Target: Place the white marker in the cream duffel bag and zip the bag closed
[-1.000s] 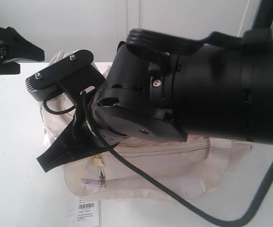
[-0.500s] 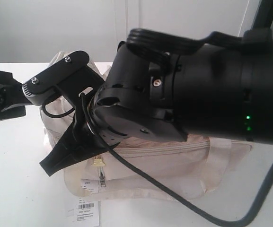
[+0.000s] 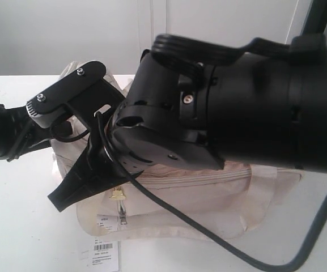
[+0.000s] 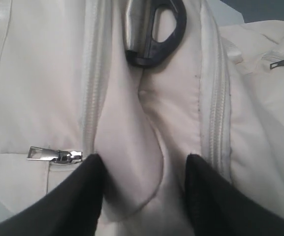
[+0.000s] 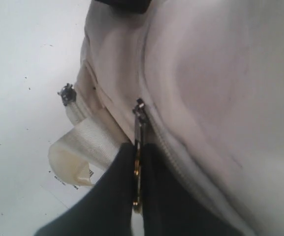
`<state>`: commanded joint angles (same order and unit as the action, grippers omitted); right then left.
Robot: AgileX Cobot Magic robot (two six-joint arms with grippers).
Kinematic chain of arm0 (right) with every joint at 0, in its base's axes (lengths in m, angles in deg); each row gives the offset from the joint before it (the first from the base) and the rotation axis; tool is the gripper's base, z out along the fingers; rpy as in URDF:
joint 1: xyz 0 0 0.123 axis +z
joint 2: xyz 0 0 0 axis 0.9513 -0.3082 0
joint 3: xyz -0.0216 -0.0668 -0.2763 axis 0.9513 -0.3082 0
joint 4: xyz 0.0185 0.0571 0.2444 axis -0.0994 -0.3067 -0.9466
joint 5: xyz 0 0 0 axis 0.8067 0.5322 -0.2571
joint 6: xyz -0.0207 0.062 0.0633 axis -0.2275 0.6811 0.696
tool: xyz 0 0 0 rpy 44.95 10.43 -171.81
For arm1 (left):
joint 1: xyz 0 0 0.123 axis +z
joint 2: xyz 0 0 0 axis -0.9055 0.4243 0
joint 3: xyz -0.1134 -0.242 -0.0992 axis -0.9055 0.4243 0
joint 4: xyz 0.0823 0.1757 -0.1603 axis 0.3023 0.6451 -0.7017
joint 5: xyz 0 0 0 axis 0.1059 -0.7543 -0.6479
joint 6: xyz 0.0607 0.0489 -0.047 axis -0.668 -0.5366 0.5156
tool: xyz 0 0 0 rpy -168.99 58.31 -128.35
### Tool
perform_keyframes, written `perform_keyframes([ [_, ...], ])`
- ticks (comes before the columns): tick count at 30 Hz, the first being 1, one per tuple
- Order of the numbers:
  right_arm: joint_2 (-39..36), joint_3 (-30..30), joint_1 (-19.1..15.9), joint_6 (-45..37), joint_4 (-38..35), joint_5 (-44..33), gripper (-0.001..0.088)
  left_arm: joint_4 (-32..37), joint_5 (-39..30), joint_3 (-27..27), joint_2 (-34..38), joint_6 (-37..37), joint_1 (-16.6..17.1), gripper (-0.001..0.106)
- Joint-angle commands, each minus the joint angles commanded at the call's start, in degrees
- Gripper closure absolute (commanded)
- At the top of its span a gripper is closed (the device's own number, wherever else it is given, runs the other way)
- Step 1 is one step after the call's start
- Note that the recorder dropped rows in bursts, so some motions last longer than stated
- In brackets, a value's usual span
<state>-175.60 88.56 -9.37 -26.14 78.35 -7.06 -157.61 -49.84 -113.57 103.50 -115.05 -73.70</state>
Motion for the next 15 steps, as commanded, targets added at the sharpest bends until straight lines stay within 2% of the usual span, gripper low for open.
perform_keyframes([
  [1,0.0,0.0,0.0,0.0,0.0,0.0,0.0868,-1.87,-0.01,0.0,0.37,-2.47,0.0,0.082],
  [2,0.0,0.0,0.0,0.0,0.0,0.0,0.0868,-3.76,-0.01,0.0,0.67,-4.6,0.0,0.096],
  [3,0.0,0.0,0.0,0.0,0.0,0.0,0.0868,-5.1,-0.01,0.0,1.03,-5.85,0.0,0.105],
  [7,0.0,0.0,0.0,-0.33,0.0,-0.79,0.0868,-7.76,-0.09,0.0,1.41,-7.21,0.0,0.105],
  [12,0.0,0.0,0.0,-2.66,0.0,-5.39,0.0868,-7.76,0.21,0.0,1.41,-7.21,0.0,0.105],
  [15,0.8,0.0,0.0,-3.12,0.0,-5.64,0.0868,-7.76,0.21,0.0,1.41,-7.21,0.0,0.105],
])
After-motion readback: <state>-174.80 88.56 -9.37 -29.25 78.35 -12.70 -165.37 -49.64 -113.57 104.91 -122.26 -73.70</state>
